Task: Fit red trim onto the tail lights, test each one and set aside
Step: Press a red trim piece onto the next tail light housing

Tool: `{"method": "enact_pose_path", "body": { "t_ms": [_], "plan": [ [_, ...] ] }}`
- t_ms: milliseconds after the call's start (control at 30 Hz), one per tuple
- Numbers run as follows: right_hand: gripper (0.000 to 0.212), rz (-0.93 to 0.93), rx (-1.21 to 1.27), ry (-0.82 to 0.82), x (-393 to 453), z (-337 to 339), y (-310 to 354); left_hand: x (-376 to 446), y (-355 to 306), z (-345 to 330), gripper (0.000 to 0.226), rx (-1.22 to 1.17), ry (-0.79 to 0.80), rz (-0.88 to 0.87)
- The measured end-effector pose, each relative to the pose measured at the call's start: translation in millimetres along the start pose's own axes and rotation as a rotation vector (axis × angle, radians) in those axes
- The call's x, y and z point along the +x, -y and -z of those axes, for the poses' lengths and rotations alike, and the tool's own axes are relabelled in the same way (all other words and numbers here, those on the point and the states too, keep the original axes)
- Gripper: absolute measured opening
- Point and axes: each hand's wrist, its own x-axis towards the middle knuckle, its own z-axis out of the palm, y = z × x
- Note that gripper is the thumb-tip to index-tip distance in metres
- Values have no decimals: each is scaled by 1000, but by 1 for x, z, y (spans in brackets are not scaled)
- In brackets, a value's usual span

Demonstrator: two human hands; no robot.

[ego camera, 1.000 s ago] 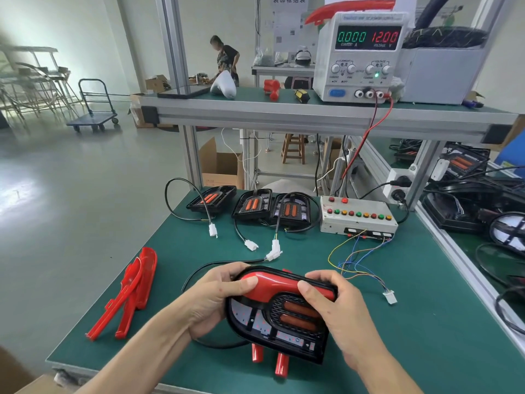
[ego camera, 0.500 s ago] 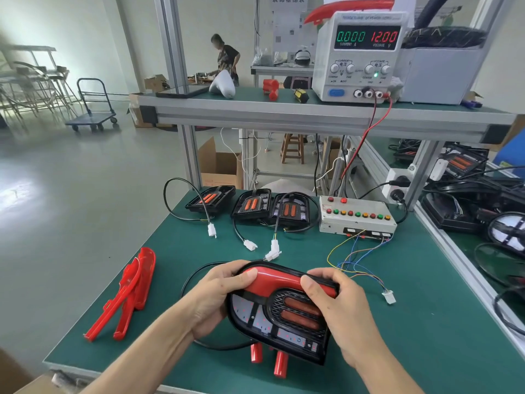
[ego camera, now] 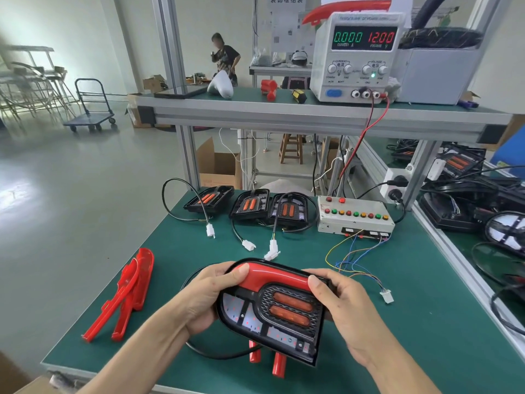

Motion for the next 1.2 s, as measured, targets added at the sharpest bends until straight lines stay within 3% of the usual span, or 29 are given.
{"method": "enact_pose_path", "body": {
  "t_ms": [300, 433, 567, 733, 867, 1000, 1200],
  "plan": [
    [20, -66, 54, -93, 1, -2, -2, -2, -5, 6, 54, -99, 24, 46],
    [14, -59, -143, -3, 2, 8, 0, -3, -8, 4, 51, 7, 46, 18],
    [26, -3, -393, 98, 2, 11, 7, -7, -9, -3, 50, 38, 96, 27],
    [71, 86, -865, 99, 10, 1, 23, -9, -12, -18, 45, 20, 133, 1],
    [75, 108, -862, 82, 20, -22, 34, -6, -10, -30, 42, -10, 133, -20],
    [57, 107, -821, 33, 26, -32, 31, -7, -8, -33, 42, -78, 139, -33],
    [70, 89, -823, 30, 26, -32, 21, -5, -2, -33, 37, -61, 106, 9]
  ]
}}
